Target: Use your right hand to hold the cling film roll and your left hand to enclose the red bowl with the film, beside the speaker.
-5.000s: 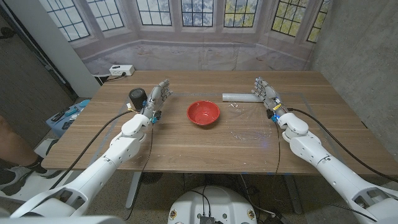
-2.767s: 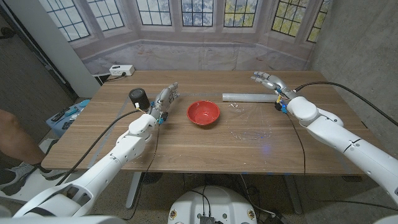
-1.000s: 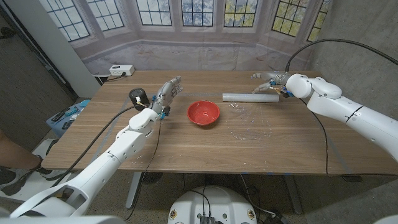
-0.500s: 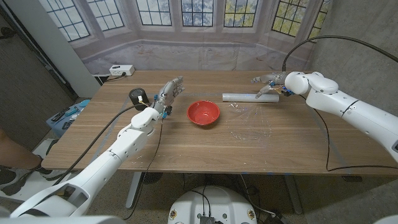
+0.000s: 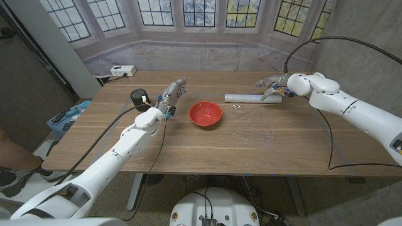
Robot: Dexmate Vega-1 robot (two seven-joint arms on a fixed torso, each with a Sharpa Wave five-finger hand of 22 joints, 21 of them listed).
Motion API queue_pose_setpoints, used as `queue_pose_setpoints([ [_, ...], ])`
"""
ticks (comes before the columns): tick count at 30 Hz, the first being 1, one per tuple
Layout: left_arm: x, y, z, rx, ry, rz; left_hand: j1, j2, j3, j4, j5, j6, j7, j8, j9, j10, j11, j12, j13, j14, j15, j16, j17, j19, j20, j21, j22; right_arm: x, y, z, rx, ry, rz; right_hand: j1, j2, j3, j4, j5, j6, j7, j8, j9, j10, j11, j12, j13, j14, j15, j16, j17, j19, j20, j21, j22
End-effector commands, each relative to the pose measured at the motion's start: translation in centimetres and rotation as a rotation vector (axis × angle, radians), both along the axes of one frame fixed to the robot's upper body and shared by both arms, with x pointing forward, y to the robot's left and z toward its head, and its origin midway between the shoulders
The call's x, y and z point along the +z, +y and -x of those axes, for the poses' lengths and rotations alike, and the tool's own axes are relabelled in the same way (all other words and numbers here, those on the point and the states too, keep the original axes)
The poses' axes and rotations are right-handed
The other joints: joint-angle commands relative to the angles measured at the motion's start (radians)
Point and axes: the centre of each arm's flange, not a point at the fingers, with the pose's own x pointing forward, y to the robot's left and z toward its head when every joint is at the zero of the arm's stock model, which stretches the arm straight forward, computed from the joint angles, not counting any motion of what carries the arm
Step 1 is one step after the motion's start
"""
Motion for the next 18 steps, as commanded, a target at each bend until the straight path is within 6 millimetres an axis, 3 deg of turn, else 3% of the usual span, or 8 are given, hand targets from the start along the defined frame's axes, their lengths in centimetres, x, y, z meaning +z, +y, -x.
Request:
queue_pose_setpoints([
  [1, 0.1, -1.0, -0.3, -0.012, 0.012, -0.019, 0.012, 0.001, 0.001, -0.006, 0.009, 0.012, 0.002, 0.006, 0.005, 0.009, 0.000, 0.004, 0.006, 0.009, 0.000, 0.008, 0.002, 0.010, -0.001, -0.001, 0.005, -0.9, -0.5, -1.1, -0.015, -0.013, -0.008, 0.016, -0.004, 0.008, 0.001, 0.004, 0.020, -0.002, 0.008, 0.002, 0.022, -0.002, 0.009, 0.004, 0.023, -0.098, 0.009, 0.001, 0.021, -0.010, 0.008, 0.003],
  [8, 0.1, -1.2, -0.4, -0.012, 0.016, -0.018, 0.013, 0.001, 0.000, -0.005, 0.009, 0.017, 0.001, 0.006, 0.005, 0.019, 0.005, 0.006, 0.006, 0.015, 0.002, 0.008, 0.003, 0.015, 0.000, -0.002, 0.005, -1.6, -0.6, -1.8, -0.023, 0.000, -0.007, 0.026, -0.004, 0.013, -0.001, 0.005, 0.027, -0.001, 0.007, 0.002, 0.032, 0.003, 0.010, 0.005, 0.040, -0.101, 0.011, 0.001, 0.042, -0.013, 0.012, 0.003],
  [18, -0.1, -1.4, -0.3, -0.014, 0.022, -0.020, 0.014, 0.000, 0.002, -0.003, 0.010, 0.024, 0.003, 0.007, 0.005, 0.025, 0.004, 0.007, 0.007, 0.023, 0.001, 0.009, 0.003, 0.021, 0.001, -0.003, 0.005, -2.6, -0.6, -2.0, -0.029, -0.008, -0.014, 0.039, -0.003, 0.027, 0.006, 0.006, 0.104, -0.008, 0.020, 0.003, 0.105, 0.005, 0.033, 0.013, 0.121, -0.122, 0.025, 0.007, 0.096, -0.032, 0.020, 0.006],
])
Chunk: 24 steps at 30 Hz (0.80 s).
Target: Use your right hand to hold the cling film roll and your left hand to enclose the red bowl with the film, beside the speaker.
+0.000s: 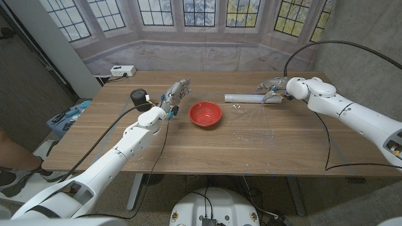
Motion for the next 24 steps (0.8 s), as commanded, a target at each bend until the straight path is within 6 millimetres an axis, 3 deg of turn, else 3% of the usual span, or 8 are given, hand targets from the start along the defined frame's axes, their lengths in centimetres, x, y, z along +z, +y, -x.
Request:
queue_pose_setpoints([
  [1, -0.2, -0.4, 0.0, -0.004, 0.009, -0.004, 0.010, -0.004, 0.002, -0.004, 0.010, 0.012, 0.001, 0.006, 0.005, 0.010, 0.002, 0.007, 0.001, 0.009, 0.004, 0.009, 0.003, 0.010, 0.000, -0.003, 0.005, -1.2, -0.1, -0.5, -0.010, -0.012, -0.007, 0.013, -0.003, 0.010, 0.002, 0.006, 0.034, -0.003, 0.013, 0.003, 0.029, -0.003, 0.013, 0.007, 0.026, -0.118, 0.009, 0.006, 0.022, -0.031, 0.005, 0.003],
  [24, -0.5, -0.9, 0.4, -0.007, 0.013, -0.008, 0.012, -0.001, 0.006, 0.002, 0.010, 0.025, 0.006, 0.007, 0.006, 0.013, 0.005, 0.005, 0.002, 0.011, 0.009, 0.006, 0.004, 0.014, 0.002, -0.008, 0.006, -2.5, 0.0, -1.3, -0.031, -0.038, -0.020, 0.043, 0.002, 0.040, -0.002, 0.007, 0.153, -0.005, 0.029, 0.006, 0.130, -0.002, 0.061, 0.031, 0.138, -0.159, 0.023, 0.016, 0.098, -0.046, 0.018, 0.006],
])
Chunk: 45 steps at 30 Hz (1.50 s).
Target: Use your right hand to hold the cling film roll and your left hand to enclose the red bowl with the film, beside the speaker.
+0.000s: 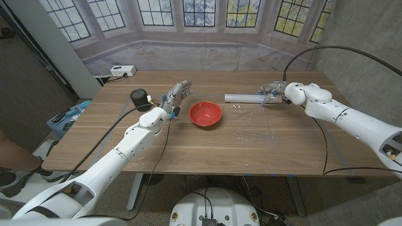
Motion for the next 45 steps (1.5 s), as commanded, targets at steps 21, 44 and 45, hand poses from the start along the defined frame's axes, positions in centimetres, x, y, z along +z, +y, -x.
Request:
queue_pose_setpoints([
  [21, -0.4, -0.8, 0.0, -0.014, 0.014, 0.001, 0.015, 0.000, 0.009, 0.006, 0.011, 0.014, 0.000, 0.005, 0.003, 0.014, 0.005, 0.004, 0.003, 0.007, 0.001, 0.005, 0.005, 0.013, -0.002, -0.007, 0.006, -0.1, 0.6, -2.1, -0.010, -0.057, 0.049, 0.068, 0.007, 0.067, -0.003, -0.002, 0.204, -0.021, 0.029, 0.007, 0.186, 0.000, 0.120, 0.058, 0.192, -0.180, 0.027, 0.028, 0.113, -0.076, 0.020, 0.007],
  [44, -0.6, -0.8, -0.2, -0.004, 0.021, 0.011, 0.019, 0.001, 0.016, 0.012, 0.011, 0.026, 0.000, 0.005, 0.004, 0.027, 0.008, 0.006, 0.004, 0.015, 0.001, 0.005, 0.005, 0.022, -0.001, -0.010, 0.006, -1.6, 0.3, -2.9, -0.012, -0.072, 0.051, 0.211, 0.024, 0.039, -0.005, -0.029, 0.457, -0.070, 0.091, 0.021, 0.388, -0.052, 0.280, 0.153, 0.415, -0.197, 0.098, 0.117, 0.256, -0.144, 0.076, 0.019],
  [45, -0.6, -0.7, -0.2, -0.003, 0.022, 0.010, 0.019, 0.002, 0.015, 0.013, 0.011, 0.028, 0.001, 0.006, 0.004, 0.027, 0.008, 0.006, 0.004, 0.015, 0.002, 0.005, 0.006, 0.022, -0.001, -0.010, 0.006, -1.7, 0.3, -2.9, -0.009, -0.075, 0.050, 0.218, 0.024, 0.036, -0.005, -0.031, 0.463, -0.072, 0.092, 0.021, 0.397, -0.057, 0.285, 0.157, 0.424, -0.197, 0.100, 0.121, 0.263, -0.146, 0.080, 0.020],
])
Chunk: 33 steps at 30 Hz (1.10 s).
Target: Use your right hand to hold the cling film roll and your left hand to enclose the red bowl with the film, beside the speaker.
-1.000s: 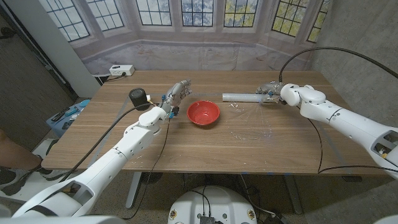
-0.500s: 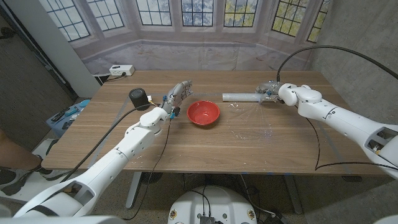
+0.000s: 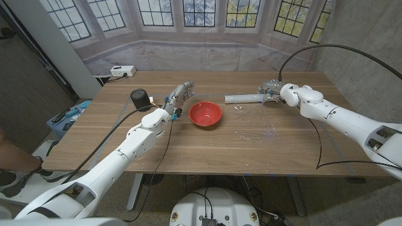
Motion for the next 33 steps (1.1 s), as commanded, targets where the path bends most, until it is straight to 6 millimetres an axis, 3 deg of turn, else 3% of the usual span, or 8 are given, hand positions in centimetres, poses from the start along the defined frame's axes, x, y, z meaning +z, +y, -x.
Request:
queue_pose_setpoints([
  [1, -0.2, 0.0, -0.2, 0.006, 0.007, 0.006, 0.010, 0.001, 0.005, 0.002, 0.004, 0.009, 0.002, 0.006, 0.003, 0.009, 0.001, 0.006, 0.004, 0.007, 0.001, 0.005, 0.006, 0.013, 0.004, -0.004, 0.002, -1.3, -0.1, -0.2, 0.004, -0.011, -0.016, 0.065, 0.040, -0.011, -0.001, -0.004, 0.051, -0.027, 0.014, 0.003, 0.066, -0.046, 0.031, 0.044, 0.040, -0.155, 0.013, 0.015, 0.029, -0.113, 0.017, 0.007],
  [11, -0.3, -0.2, -0.5, 0.000, 0.015, -0.001, 0.009, -0.001, 0.006, 0.005, 0.004, 0.015, 0.003, 0.007, 0.003, 0.016, 0.000, 0.008, 0.004, 0.011, 0.000, 0.005, 0.006, 0.017, 0.004, -0.004, 0.002, -2.1, 0.0, -0.1, 0.001, -0.010, -0.038, 0.091, 0.051, -0.033, 0.004, -0.012, 0.094, -0.023, 0.023, 0.005, 0.104, -0.051, 0.046, 0.049, 0.090, -0.156, 0.024, 0.037, 0.059, -0.120, 0.041, 0.011],
  [33, -0.5, -0.4, -1.0, -0.018, 0.029, -0.006, 0.009, -0.001, 0.014, 0.013, 0.005, 0.032, 0.008, 0.009, 0.004, 0.023, -0.001, 0.007, 0.005, 0.019, -0.001, 0.005, 0.006, 0.024, 0.005, -0.007, 0.002, -1.3, 0.6, 2.1, 0.047, -0.062, -0.083, 0.110, 0.068, -0.053, 0.008, -0.015, 0.122, -0.022, 0.026, 0.006, 0.121, -0.051, 0.040, 0.041, 0.111, -0.156, 0.018, 0.048, 0.063, -0.122, 0.056, 0.012],
])
